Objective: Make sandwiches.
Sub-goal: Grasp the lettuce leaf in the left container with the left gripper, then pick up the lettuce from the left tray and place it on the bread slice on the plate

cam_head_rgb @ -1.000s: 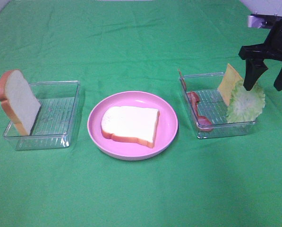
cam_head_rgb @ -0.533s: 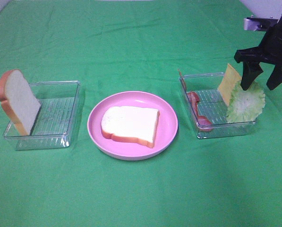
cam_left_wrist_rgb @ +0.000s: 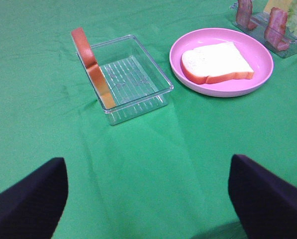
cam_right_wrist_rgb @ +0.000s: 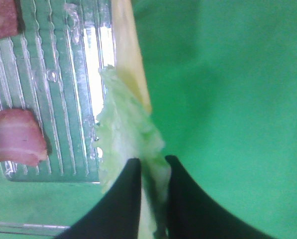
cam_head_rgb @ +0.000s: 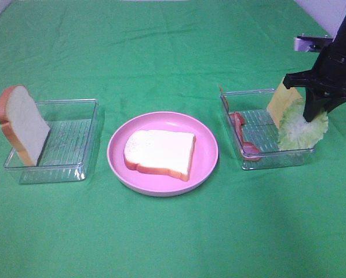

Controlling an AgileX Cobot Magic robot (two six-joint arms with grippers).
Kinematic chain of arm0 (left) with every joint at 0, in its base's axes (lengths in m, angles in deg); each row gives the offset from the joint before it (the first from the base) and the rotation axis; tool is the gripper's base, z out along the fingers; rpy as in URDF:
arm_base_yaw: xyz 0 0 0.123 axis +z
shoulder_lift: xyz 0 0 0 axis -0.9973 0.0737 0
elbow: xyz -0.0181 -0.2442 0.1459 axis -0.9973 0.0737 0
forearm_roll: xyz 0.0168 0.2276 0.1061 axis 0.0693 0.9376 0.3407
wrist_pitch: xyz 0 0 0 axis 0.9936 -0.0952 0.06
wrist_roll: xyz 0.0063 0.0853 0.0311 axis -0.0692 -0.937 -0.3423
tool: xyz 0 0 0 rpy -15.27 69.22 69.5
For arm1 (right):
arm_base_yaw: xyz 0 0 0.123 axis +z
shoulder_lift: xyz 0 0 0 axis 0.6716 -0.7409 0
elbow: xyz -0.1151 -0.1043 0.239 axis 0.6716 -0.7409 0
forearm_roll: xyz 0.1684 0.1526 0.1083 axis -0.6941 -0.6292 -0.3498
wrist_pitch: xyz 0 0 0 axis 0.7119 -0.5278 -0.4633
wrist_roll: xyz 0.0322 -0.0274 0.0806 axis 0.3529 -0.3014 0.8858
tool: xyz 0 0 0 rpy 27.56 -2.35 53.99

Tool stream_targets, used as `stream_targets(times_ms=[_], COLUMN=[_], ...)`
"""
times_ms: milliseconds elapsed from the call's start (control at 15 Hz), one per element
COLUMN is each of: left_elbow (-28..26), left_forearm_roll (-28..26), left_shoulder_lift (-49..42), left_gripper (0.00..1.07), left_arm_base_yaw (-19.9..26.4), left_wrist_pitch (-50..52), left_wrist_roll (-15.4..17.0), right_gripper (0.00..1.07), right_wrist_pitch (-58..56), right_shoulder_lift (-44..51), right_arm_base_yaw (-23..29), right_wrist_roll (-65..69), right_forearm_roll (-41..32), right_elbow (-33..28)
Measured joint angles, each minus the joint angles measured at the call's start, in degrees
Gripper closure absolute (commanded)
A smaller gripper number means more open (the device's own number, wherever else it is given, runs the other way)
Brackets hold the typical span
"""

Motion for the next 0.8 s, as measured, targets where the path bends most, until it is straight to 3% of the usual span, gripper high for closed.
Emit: stream_targets(times_ms=[467, 800], left_elbow=[0.0, 0.0], left_forearm_roll=[0.0, 0.0], left_shoulder_lift=[0.0, 0.0], left_gripper=[0.24, 0.24], left_arm_base_yaw=[0.0, 0.0], left_wrist_pitch=[0.0, 0.0], left_wrist_roll=[0.0, 0.0], right_gripper=[1.07, 1.07], right_wrist_pitch=[-1.1, -3.1], right_shoulder_lift=[5.8, 12.7], right_arm_base_yaw=[0.0, 0.0], right_wrist_roll=[0.4, -0.2], right_forearm_roll=[-1.7, -10.4], right_elbow=[0.0, 0.0])
